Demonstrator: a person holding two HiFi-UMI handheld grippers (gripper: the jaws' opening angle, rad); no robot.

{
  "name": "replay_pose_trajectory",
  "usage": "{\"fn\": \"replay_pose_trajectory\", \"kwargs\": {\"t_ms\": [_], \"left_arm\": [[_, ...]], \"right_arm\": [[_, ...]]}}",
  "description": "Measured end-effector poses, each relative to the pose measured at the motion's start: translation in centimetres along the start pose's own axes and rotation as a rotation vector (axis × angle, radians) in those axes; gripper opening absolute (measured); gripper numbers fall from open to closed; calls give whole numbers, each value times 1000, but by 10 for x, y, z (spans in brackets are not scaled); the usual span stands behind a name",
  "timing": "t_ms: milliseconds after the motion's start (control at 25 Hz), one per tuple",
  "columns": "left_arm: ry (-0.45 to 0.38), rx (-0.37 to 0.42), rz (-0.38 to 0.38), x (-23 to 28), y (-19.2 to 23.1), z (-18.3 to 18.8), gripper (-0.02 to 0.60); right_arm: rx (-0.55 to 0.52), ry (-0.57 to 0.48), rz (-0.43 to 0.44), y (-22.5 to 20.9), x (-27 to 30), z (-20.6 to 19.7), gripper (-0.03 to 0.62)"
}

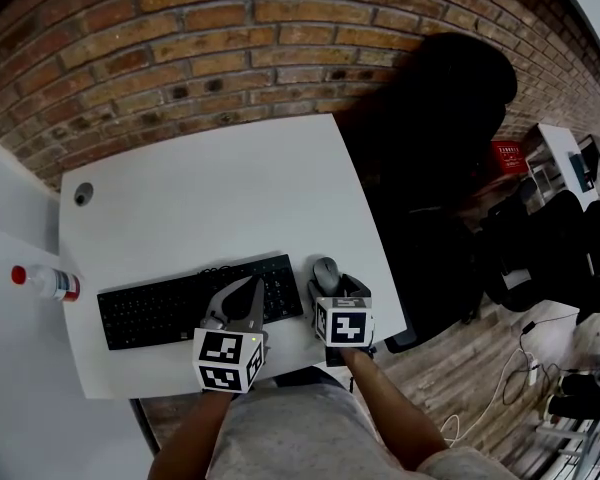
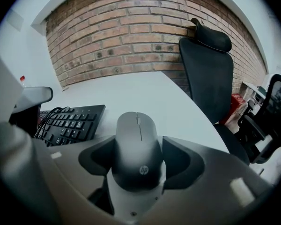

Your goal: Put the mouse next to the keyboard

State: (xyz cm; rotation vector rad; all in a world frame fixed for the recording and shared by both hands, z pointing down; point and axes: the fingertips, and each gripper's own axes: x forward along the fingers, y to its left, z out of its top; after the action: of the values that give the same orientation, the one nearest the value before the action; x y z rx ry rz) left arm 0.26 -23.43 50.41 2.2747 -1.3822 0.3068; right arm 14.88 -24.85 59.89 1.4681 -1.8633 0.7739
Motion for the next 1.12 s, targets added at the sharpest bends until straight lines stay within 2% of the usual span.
{"fn": "replay_pose_trajectory", "kwargs": {"t_ms": [760, 1120], "left_arm": [[-13, 7, 10, -8, 2, 3, -6], [-33, 5, 15, -23, 8, 8, -6]], "right_arm": [[0, -5, 40, 5, -5, 4, 310], [-6, -69, 48, 14, -20, 16, 264]]}}
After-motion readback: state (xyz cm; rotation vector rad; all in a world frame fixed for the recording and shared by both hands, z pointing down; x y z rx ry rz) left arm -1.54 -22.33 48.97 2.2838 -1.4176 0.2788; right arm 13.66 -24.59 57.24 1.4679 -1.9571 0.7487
